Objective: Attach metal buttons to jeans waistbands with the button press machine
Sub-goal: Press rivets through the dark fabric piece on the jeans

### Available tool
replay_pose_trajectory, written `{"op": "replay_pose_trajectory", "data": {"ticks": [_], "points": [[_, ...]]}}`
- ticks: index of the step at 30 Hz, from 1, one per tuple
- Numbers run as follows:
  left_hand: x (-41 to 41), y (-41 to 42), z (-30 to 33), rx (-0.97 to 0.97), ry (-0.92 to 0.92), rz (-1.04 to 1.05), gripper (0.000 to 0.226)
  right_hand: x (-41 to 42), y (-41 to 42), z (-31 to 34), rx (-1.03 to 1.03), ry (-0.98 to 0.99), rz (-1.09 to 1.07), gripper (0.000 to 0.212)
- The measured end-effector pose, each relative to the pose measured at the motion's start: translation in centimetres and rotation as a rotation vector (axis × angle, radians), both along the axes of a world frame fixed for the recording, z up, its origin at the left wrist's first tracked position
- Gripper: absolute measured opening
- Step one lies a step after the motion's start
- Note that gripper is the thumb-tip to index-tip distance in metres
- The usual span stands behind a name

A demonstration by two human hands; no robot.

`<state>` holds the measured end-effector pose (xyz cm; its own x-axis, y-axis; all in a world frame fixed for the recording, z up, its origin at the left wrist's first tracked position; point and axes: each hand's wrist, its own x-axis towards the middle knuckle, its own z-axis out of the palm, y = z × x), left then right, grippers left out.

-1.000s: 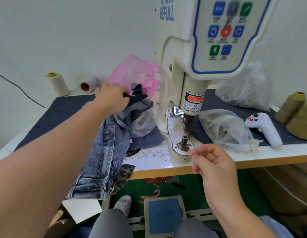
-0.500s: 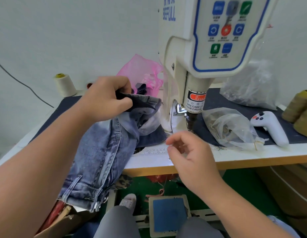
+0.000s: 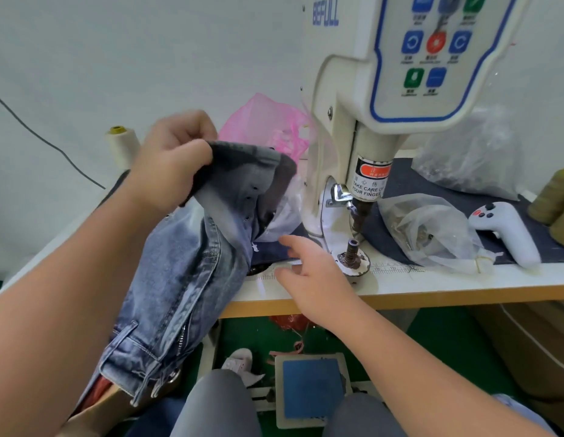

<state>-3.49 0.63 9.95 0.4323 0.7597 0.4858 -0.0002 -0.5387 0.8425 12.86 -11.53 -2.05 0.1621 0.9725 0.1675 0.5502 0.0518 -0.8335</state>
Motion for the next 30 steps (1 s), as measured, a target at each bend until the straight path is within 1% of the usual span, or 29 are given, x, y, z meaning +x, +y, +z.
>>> {"op": "replay_pose_trajectory", "data": {"ticks": [3,5,6,7,9,10,11,12,14,16,17,18,21,22,24,25,28,30], "points": [[0.9,-1.0,0.1,-0.09,0.234,-0.239,0.02,0.1,-0.3,0.8,0.14,0.156,-0.018,0.04],[1.5,-1.5,0.3,-0.166,0.313,-0.383,0.025,0.2,-0.6,1.2,0.216,0.208,-0.034,0.035],[1.8,-1.8,0.5,-0.198,0.327,-0.454,0.023,0.3,-0.8,1.3,0.254,0.228,-0.038,0.038],[1.9,-2.0,0.7,-0.216,0.339,-0.52,0.018,0.4,-1.0,1.2,0.291,0.248,-0.035,0.044],[2.2,-2.4,1.2,-0.223,0.392,-0.624,0.006,0.4,-1.4,1.4,0.36,0.289,-0.016,0.067],[2.2,-2.5,1.4,-0.225,0.435,-0.657,0.006,0.5,-1.8,1.6,0.387,0.292,-0.012,0.077],[2.3,-2.6,1.6,-0.227,0.479,-0.676,0.008,0.6,-2.2,1.9,0.414,0.267,-0.011,0.081],[2.5,-2.7,1.6,-0.225,0.518,-0.679,0.01,0.8,-2.5,2.1,0.44,0.208,-0.013,0.076],[3.1,-2.9,1.3,-0.19,0.568,-0.622,0.01,1.5,-3.2,2.5,0.452,0.121,-0.001,0.049],[3.9,-3.2,0.6,-0.164,0.559,-0.562,0.004,2.2,-3.8,2.7,0.378,0.201,0.068,0.026],[4.3,-3.3,0.2,-0.162,0.54,-0.551,0.003,2.6,-4.0,2.6,0.334,0.253,0.112,0.019],[4.7,-3.4,-0.2,-0.162,0.529,-0.543,0.004,3.0,-4.1,2.5,0.3,0.297,0.14,0.022],[5.9,-3.7,-1.7,-0.106,0.563,-0.509,0.013,4.2,-4.6,1.9,0.177,0.433,0.179,0.061],[6.3,-3.8,-2.1,-0.082,0.579,-0.498,0.013,4.6,-4.7,1.8,0.132,0.492,0.168,0.064],[7.0,-4.0,-2.7,-0.058,0.601,-0.485,0.012,5.3,-5.0,1.6,0.069,0.569,0.135,0.056],[7.2,-4.0,-2.9,-0.05,0.608,-0.482,0.012,5.6,-5.1,1.5,0.05,0.554,0.111,0.051],[7.8,-4.0,-3.1,-0.017,0.64,-0.486,0.013,6.0,-5.5,2.1,0.032,0.315,0.027,0.046],[8.0,-4.0,-3.0,-0.021,0.659,-0.507,0.014,6.1,-5.9,2.6,0.026,0.285,0.008,0.049]]}}
